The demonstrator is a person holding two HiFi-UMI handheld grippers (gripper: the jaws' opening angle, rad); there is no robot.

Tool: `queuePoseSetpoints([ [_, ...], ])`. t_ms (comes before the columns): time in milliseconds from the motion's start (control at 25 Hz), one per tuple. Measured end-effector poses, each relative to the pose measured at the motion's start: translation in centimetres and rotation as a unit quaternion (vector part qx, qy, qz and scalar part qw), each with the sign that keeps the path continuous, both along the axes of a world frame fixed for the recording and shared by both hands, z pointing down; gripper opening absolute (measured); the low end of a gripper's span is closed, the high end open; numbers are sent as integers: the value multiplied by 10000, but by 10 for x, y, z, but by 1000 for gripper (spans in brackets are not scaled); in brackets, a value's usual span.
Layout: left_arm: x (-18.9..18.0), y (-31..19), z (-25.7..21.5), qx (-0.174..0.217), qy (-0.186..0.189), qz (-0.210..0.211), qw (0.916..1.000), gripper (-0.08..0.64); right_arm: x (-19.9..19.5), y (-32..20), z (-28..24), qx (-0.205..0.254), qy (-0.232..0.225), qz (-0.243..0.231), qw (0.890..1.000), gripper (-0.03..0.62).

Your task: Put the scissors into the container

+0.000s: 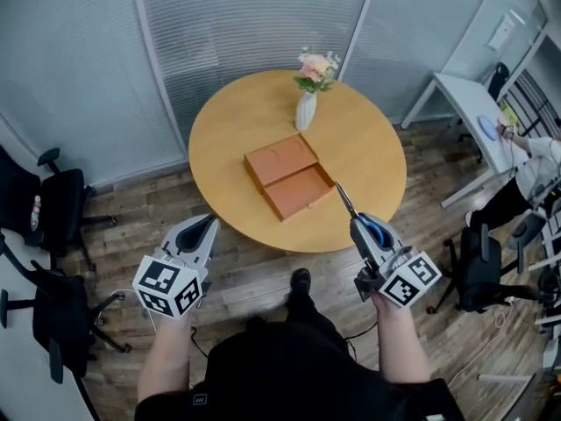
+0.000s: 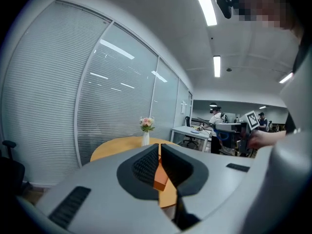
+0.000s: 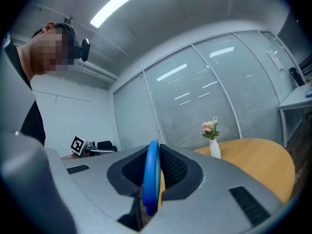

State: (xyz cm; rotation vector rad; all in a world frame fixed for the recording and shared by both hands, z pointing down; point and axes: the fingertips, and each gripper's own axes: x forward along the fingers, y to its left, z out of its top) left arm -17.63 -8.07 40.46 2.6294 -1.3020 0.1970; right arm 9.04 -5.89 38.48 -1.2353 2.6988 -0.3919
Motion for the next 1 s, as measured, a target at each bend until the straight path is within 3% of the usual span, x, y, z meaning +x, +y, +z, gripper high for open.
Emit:
queuePoseSetpoints([
  [240,9,-44,1,-13,74,-436,9990,26,7,-64,6,13,22,-457,9990,60],
  [400,24,-78,4,-77,86,-589,9982,26,1,-103,13,31,279,-869,9958,60],
  [600,54,-117,9,-206,76,-801,9965,26,21,-148,28,-180,103,-1214,9924,60],
  [1000,99,-161,16,-417,-117,-801,9958,26,32,-195,81,-717,1,-1643,9838,60],
])
